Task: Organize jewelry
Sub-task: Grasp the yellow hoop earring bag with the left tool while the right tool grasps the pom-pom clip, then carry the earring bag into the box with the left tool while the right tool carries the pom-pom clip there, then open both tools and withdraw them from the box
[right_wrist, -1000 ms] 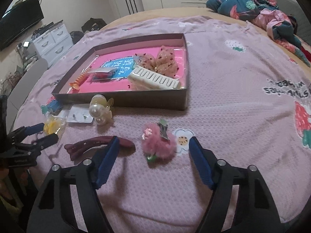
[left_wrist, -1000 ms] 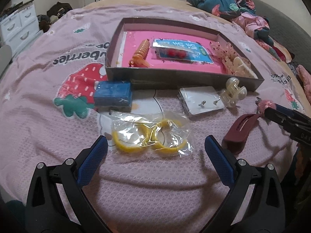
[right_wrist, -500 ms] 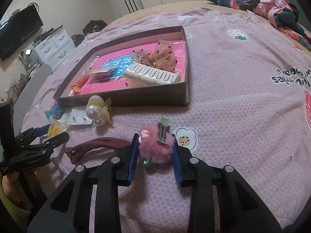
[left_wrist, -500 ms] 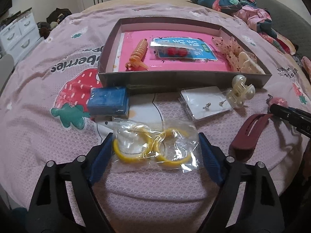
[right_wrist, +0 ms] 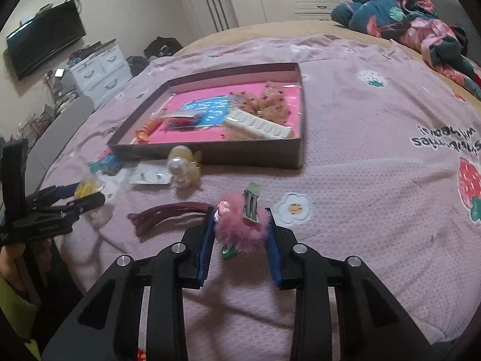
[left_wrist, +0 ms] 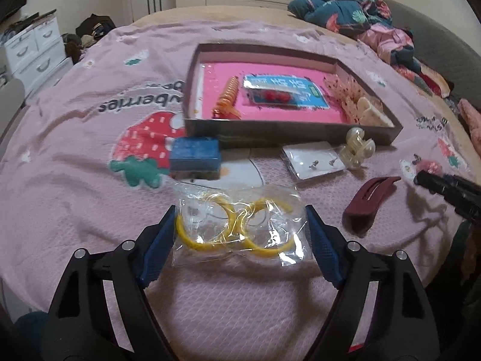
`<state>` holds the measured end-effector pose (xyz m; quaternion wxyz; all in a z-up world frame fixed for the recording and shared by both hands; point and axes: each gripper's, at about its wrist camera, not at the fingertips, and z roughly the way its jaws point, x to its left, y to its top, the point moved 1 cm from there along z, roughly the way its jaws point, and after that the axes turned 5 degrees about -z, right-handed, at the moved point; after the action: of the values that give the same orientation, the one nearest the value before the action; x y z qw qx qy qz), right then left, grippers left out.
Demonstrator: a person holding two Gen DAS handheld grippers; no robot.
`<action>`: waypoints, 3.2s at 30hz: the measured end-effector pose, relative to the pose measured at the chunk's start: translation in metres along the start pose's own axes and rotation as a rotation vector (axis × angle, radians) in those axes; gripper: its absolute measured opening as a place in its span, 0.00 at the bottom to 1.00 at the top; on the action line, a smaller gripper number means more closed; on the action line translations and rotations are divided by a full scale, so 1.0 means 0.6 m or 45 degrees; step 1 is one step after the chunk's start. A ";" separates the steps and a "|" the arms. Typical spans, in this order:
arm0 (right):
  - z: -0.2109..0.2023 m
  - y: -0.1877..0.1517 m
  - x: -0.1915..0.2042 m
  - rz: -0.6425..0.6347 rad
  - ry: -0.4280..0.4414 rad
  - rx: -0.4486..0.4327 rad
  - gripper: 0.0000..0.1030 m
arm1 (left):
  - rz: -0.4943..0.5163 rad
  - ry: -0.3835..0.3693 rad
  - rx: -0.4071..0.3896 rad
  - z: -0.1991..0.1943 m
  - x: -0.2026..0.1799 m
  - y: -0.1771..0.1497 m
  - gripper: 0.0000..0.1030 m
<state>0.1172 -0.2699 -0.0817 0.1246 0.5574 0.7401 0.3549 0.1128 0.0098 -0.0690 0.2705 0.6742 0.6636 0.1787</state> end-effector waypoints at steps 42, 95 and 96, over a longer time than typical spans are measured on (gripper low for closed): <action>-0.057 0.150 0.052 -0.145 0.019 -0.218 0.29 | -0.022 -0.066 -0.240 -0.060 -0.038 0.155 0.72; 0.108 0.184 -0.083 0.108 -0.148 -0.120 0.67 | 0.072 -0.064 0.018 0.149 -0.076 0.174 0.73; 0.099 0.182 -0.083 0.114 -0.155 -0.136 0.71 | 0.072 -0.061 0.017 0.149 -0.076 0.174 0.74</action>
<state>0.2496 -0.2784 -0.0624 0.1830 0.6031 0.6856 0.3644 0.2470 -0.0437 -0.0713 0.2768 0.6985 0.6387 0.1656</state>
